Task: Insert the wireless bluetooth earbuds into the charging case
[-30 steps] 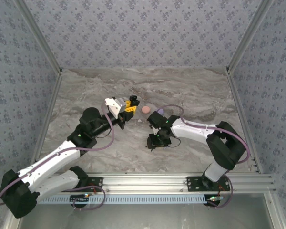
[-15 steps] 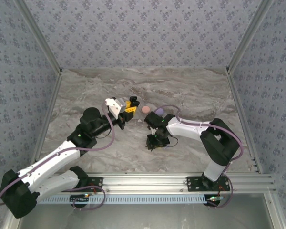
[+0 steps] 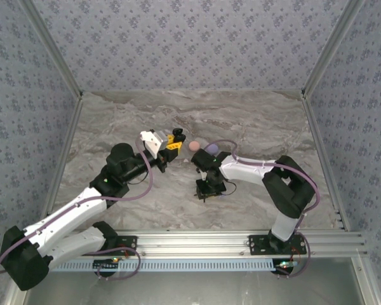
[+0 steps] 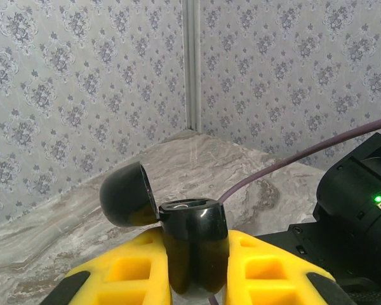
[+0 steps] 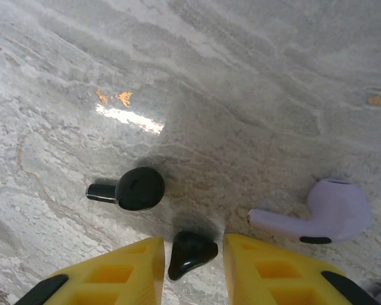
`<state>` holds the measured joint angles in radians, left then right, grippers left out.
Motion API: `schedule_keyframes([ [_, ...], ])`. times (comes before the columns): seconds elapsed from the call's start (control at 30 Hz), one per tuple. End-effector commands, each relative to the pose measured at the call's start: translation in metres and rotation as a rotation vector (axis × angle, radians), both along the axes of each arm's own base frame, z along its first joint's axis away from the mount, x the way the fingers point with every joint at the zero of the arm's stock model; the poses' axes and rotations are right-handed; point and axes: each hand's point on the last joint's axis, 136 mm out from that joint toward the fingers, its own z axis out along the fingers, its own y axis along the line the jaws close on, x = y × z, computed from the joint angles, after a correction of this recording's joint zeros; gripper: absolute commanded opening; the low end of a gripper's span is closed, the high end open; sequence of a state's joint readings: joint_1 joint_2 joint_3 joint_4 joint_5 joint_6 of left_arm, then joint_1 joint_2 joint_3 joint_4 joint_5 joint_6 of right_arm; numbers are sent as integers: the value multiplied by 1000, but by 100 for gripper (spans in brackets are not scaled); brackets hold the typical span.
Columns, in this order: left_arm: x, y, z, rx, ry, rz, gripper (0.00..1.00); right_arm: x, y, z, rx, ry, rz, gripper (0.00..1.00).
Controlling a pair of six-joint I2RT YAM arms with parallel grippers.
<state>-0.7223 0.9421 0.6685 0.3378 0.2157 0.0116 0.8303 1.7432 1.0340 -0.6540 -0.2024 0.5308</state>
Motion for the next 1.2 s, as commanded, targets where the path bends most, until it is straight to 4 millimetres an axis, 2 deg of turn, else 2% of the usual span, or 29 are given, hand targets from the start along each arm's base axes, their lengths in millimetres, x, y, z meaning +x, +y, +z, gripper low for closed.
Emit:
schedule_keyframes([
  [0.0, -4, 3, 23, -28, -53, 4, 0, 0, 1, -2, -24, 2, 26, 30],
  [0.27, -4, 4, 22, -24, -50, 6, 0, 8, 1, 6, -7, -60, 29, 25],
  [0.43, -5, 2, 20, -26, -42, -3, 0, 18, 1, 30, 65, -152, 22, 24],
  [0.6, -9, -5, 23, -54, -44, -52, 0, 40, -10, 91, 182, -315, -2, 24],
  [0.73, -12, -15, 29, -87, -49, -107, 0, 62, -17, 156, 380, -468, -65, 24],
  [0.87, -15, -24, 38, -117, -63, -164, 0, 74, -25, 229, 582, -622, -95, 24],
  [0.9, -16, -27, 41, -124, -65, -182, 0, 75, -27, 252, 632, -673, -90, 24],
  [1.0, -20, -36, 49, -144, -78, -239, 0, 73, -27, 297, 721, -779, -67, 24],
  [1.1, -24, -44, 57, -159, -91, -285, 0, 70, -27, 332, 766, -845, -51, 24],
  [1.17, -26, -48, 60, -164, -99, -303, 0, 66, -24, 348, 788, -873, -31, 24],
])
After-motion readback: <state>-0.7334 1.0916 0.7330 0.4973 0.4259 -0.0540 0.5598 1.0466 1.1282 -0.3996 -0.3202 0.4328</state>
